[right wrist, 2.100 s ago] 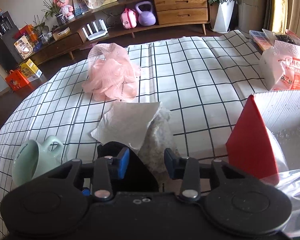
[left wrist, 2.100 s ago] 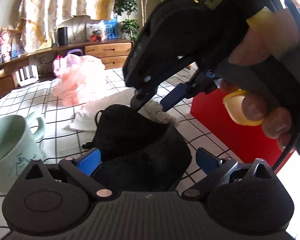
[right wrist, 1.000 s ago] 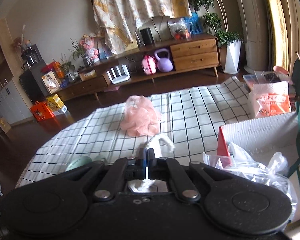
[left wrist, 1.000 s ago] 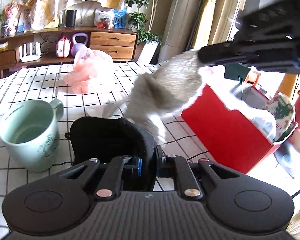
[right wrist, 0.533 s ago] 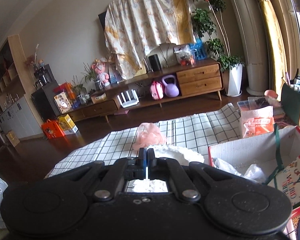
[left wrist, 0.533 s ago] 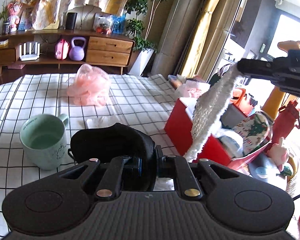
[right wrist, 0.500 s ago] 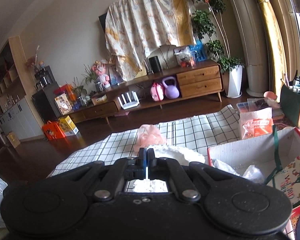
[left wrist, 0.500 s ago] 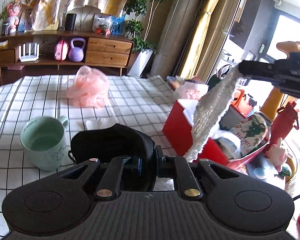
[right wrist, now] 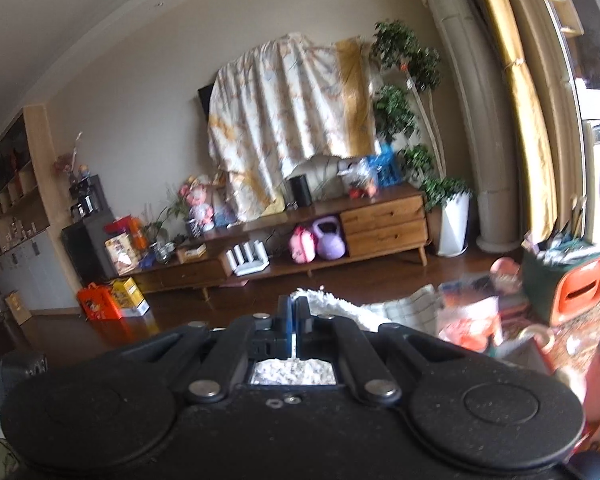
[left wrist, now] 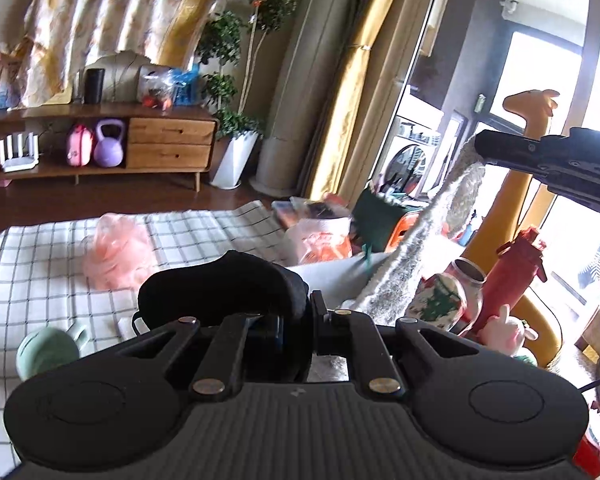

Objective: Organize soft objects
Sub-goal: 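Carry the towel and mask into the red box with both tools, then open both tools to release towel and mask in the box, then withdraw both tools toward the pink bath puff and white tissue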

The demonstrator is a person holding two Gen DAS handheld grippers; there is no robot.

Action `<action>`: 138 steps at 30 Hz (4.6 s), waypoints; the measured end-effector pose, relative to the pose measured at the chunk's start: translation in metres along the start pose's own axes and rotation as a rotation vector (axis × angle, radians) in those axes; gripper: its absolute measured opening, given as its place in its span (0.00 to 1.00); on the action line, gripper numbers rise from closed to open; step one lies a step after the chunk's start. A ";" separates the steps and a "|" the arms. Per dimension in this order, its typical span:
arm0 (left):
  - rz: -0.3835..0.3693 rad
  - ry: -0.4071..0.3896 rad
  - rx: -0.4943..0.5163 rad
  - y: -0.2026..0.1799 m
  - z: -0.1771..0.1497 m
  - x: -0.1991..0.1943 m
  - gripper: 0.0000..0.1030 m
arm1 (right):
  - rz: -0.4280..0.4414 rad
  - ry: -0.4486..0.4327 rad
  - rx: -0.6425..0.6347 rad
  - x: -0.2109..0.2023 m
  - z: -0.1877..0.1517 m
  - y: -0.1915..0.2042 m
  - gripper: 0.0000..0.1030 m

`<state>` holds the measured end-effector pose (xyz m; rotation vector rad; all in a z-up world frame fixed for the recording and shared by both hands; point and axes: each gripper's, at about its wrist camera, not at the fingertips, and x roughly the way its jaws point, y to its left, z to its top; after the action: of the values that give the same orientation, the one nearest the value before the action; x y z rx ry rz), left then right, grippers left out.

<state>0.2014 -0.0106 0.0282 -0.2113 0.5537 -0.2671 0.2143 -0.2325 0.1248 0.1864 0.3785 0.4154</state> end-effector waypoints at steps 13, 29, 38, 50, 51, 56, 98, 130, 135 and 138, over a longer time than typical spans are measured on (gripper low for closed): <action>-0.156 0.000 0.068 -0.076 0.037 0.061 0.11 | -0.134 -0.069 0.051 -0.011 0.016 -0.074 0.01; -0.207 0.107 0.006 -0.094 0.030 0.179 0.11 | -0.147 0.121 0.151 0.035 -0.057 -0.149 0.01; -0.198 0.180 -0.002 -0.088 0.010 0.224 0.11 | -0.155 0.282 0.195 0.067 -0.107 -0.165 0.01; -0.208 0.304 0.006 -0.084 -0.022 0.258 0.11 | -0.157 0.404 0.208 0.089 -0.145 -0.167 0.04; -0.206 0.316 0.009 -0.084 -0.024 0.261 0.11 | -0.160 0.411 0.206 0.089 -0.146 -0.168 0.05; -0.194 0.377 -0.004 -0.084 -0.033 0.271 0.12 | -0.161 0.433 0.193 0.088 -0.149 -0.165 0.14; -0.059 0.222 0.102 -0.077 -0.023 0.148 0.79 | -0.176 0.334 0.044 0.026 -0.125 -0.109 0.94; 0.207 0.057 -0.040 0.042 -0.071 0.051 1.00 | -0.046 0.398 -0.007 0.093 -0.111 -0.010 0.98; 0.243 0.040 -0.065 0.060 -0.082 0.063 1.00 | -0.028 0.433 -0.037 0.126 -0.108 0.004 0.98; 0.232 0.057 -0.110 0.072 -0.086 0.073 1.00 | -0.012 0.448 -0.041 0.147 -0.104 0.011 0.98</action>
<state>0.2278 0.0240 -0.0985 -0.2438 0.6445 -0.0174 0.2936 -0.1501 -0.0138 0.0491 0.8098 0.4518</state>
